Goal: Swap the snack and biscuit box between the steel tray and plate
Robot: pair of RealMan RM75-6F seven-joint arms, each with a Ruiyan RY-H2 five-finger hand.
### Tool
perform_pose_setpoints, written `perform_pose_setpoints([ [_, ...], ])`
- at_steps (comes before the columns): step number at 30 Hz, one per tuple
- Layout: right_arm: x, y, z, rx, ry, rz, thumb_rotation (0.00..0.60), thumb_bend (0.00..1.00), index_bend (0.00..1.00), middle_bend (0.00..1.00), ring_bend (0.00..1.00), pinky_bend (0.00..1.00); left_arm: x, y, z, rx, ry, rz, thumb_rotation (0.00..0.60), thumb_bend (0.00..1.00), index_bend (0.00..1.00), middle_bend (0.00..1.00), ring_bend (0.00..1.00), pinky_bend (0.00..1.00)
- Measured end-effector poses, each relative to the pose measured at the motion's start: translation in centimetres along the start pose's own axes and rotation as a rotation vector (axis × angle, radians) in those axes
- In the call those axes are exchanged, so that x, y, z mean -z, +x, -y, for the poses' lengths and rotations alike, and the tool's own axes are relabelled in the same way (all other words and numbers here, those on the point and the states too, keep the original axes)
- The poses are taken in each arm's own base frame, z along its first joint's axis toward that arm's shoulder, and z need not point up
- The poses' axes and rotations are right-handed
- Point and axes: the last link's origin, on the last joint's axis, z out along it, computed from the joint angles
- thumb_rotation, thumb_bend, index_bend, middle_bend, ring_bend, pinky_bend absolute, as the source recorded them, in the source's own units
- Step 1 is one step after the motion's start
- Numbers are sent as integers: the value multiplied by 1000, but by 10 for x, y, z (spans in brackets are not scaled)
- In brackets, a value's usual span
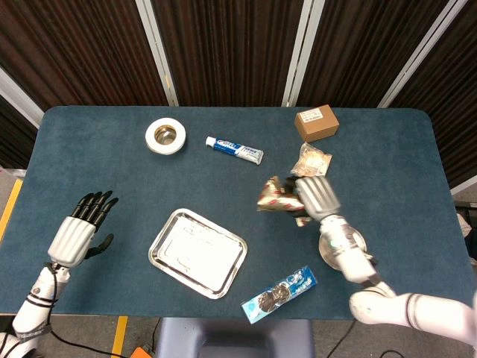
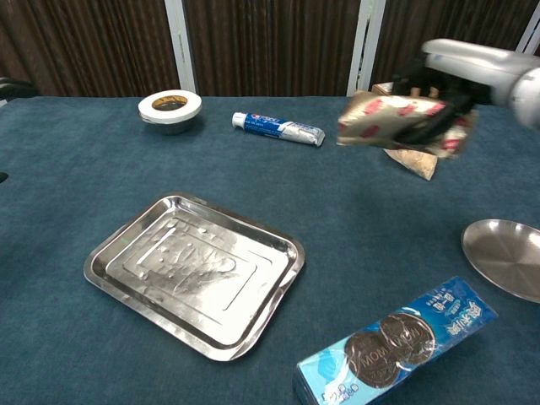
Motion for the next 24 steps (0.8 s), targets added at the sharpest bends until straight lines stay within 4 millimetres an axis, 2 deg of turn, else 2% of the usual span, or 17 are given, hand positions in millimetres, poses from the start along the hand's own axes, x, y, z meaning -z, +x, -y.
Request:
perform_pose_setpoints([
  [2,25,2,-28,-5,-20,20,600,502,962,708,643,821,-3,-2,-4,1,-4,15,600,373,0,0,0,93],
  [8,86,-14,-83,22,-26,106,600,502,949,707,642,813,-14,-13,-17,0,-10,54,600,374,0,0,0,93],
  [14,113,-25,-120,91,-56,121,600,502,917,708,621,808,-17,-21,-32,3,-33,71,600,385,0,0,0,93],
  [15,114,-28,-125,94,-63,123,600,502,879,707,607,797,-17,-22,-34,2,-40,77,600,386,0,0,0,93],
  [17,116,-33,-132,87,-72,132,600,502,701,651,546,739,-17,-25,-36,1,-44,89,600,395,0,0,0,93],
  [20,116,-40,-133,44,-62,150,600,502,361,454,366,583,-15,-31,-36,-5,-47,120,600,398,0,0,0,93],
  [24,113,-47,-136,5,-36,161,600,485,75,272,192,417,-12,-36,-37,15,-43,140,600,398,0,0,0,93],
])
